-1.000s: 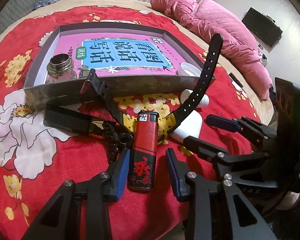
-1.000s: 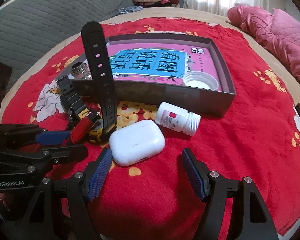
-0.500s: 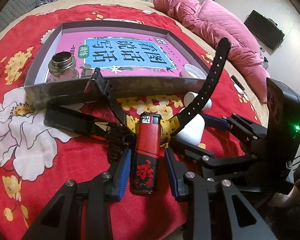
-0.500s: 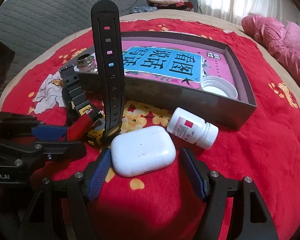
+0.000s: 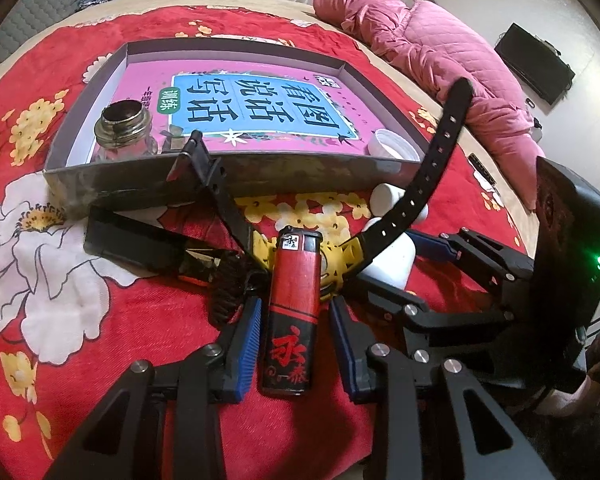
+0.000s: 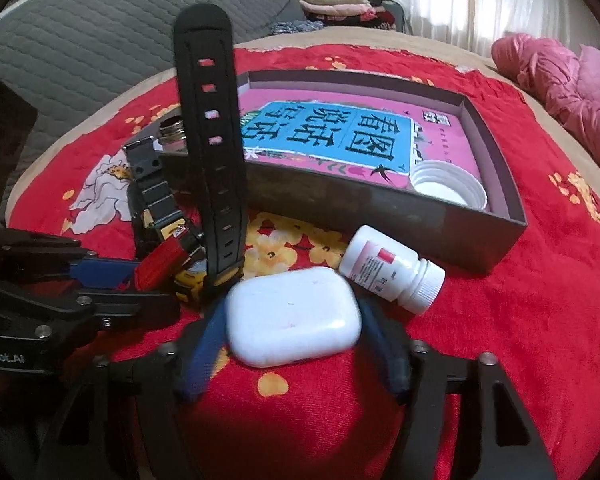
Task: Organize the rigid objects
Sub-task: 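Close the right tool around the white earbuds case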
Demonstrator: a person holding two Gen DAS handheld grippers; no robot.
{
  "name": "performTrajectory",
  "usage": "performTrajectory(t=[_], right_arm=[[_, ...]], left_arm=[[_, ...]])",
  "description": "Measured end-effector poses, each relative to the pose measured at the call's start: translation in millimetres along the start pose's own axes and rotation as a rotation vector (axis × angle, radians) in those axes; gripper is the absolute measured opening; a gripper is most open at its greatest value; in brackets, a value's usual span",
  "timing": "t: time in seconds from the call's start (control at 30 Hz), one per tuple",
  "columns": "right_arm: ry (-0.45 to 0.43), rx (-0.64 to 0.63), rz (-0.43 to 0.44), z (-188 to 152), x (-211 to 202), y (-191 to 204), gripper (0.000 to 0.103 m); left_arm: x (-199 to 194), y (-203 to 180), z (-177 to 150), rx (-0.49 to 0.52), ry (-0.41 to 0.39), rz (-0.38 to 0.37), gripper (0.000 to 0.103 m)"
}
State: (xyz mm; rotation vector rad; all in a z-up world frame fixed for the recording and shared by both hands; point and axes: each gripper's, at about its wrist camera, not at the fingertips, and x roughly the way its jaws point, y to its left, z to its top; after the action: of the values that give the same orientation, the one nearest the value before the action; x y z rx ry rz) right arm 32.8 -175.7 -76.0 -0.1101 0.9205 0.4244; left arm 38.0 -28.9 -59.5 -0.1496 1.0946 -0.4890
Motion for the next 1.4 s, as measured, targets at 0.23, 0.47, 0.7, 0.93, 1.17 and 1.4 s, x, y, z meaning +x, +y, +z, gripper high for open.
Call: performTrajectory(t=[0.23,0.47,0.7,0.93,1.17,1.4], right_arm=[[-0.005,-0.014,0.000,-2.5,-5.2,3.7,0.063],[-0.002,0.002,-0.008,-4.3,-11.0,4.8,0.064],[-0.001,0.027,-0.017,-6.4,-17.6,1.7,0.064],[-0.007,0.044,-0.018,-7.5,-23.6,1.0,0.064],[-0.021,0.047,-0.019,-6.0,-30.8,2.6,0.064],[-0.043,0.055,-0.020,-4.3,-40.6,3.2,0.064]], left_arm=[[1.8,-0.1,0.4,-0.005,-0.002,0.005,0.032],[-0.4,0.2,-0.3,0.002,-0.006,0.007,0.023],[-8.3,1.3,-3.0,0.005,-0.014,-0.002,0.023],[-15.9,-1.1,-5.3,0.020,-0.027,-0.006,0.023],[-20.5,-1.0,-7.6,0.015,-0.035,0.005,0.023],[-30.4,-3.8,-9.9,0.025,-0.061,0.014,0.023]])
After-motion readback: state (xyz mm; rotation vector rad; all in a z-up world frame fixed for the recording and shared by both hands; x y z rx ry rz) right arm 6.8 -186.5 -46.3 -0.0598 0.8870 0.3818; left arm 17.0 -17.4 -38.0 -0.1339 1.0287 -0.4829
